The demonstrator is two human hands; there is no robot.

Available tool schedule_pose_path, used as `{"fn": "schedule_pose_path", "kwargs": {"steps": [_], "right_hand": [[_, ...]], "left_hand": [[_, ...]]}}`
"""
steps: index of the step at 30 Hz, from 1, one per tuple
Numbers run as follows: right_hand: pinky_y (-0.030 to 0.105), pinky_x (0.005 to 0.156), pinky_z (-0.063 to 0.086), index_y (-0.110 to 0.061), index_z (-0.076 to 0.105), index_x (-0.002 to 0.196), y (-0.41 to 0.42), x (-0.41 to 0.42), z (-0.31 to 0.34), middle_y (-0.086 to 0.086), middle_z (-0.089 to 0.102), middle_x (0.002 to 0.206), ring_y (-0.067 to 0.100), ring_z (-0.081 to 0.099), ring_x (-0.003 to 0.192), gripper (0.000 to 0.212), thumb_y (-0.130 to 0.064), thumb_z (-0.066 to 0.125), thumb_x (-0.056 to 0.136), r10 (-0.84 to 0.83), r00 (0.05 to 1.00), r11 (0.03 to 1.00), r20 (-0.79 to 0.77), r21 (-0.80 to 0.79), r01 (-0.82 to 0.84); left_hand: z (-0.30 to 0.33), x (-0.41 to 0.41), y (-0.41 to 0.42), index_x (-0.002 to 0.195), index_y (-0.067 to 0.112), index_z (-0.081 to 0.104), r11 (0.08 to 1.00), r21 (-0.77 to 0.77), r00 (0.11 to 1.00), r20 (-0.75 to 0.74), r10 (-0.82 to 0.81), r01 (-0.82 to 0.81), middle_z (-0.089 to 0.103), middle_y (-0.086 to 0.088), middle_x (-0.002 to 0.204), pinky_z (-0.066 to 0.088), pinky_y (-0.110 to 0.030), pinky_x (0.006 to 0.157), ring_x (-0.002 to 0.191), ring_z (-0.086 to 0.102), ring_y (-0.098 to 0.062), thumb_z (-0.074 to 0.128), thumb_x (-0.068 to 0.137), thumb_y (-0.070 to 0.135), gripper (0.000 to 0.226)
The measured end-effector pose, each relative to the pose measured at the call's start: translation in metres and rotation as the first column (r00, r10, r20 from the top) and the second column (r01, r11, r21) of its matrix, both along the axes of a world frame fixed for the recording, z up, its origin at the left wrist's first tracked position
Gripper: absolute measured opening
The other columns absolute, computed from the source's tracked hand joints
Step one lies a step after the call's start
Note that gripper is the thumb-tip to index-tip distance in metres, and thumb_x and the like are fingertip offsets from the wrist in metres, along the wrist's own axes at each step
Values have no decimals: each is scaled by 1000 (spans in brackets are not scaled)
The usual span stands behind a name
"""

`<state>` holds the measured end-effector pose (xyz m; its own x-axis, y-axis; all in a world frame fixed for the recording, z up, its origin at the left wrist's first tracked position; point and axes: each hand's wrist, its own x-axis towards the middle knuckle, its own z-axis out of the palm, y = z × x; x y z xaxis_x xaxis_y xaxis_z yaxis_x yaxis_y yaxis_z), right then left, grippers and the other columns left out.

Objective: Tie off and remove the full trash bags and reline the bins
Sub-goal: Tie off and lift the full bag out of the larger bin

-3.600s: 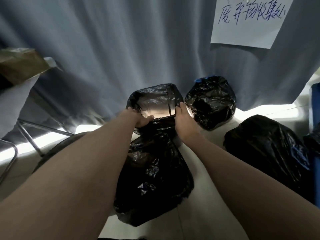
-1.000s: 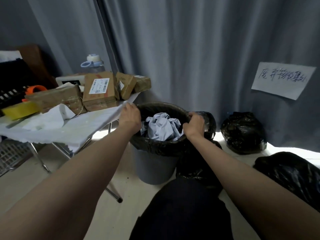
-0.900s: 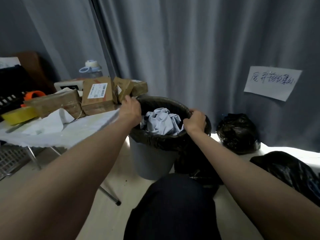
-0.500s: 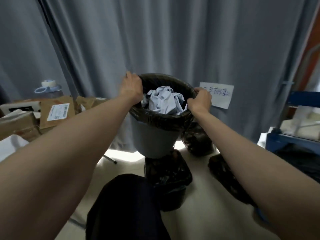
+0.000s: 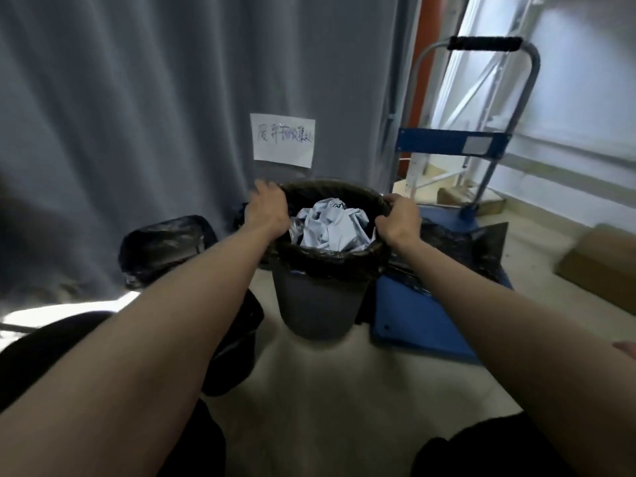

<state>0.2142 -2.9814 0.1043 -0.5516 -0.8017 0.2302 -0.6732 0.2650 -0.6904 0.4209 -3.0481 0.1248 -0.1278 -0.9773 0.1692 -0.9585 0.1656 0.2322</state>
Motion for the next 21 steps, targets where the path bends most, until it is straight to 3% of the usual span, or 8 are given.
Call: {"fn": "schedule_pose_path", "kwargs": {"steps": [6,13,17,19,21], "right_hand": [[38,99,45,-12,61,127,17,-2,-79,16,61,124,34,56,115,47,-1,61,81,-16,999,989,39,144,10],[39,100,40,-11,47,139,18,32,-145,18,48,127,36,45,118,56,5,49,85,60,998,984,19,169,-62],[41,100,38,-10,42,143,21,45,-171,17,46,125,35,40,117,62,6,46,84,71,997,989,-9,129,-69],[42,102,39,-8,39,145,14,47,-174,17,43,134,34,37,121,60,4,46,86,117,990,985,-78,139,-106],[42,109,34,-5,33,147,6,47,-177,18,32,150,34,31,134,56,-3,45,93,199,946,971,-256,180,-156]], "left_hand": [[-78,-1,11,136,-2,36,994,108,999,36,-29,25,32,-22,138,46,-43,96,124,43,-39,68,86,11,61],[-147,32,15,151,0,14,989,145,994,97,-42,28,26,-21,142,45,-40,96,125,43,-36,63,90,14,79],[-173,46,13,152,1,10,983,179,990,123,-74,51,25,-19,143,47,-39,94,125,41,-35,61,89,6,81],[-181,51,11,152,-1,8,986,149,978,182,-98,71,25,-19,145,44,-38,98,128,38,-33,59,90,8,81],[-188,52,9,152,-4,5,986,99,949,274,-158,136,21,-21,152,35,-36,109,136,30,-33,52,94,16,78]]}}
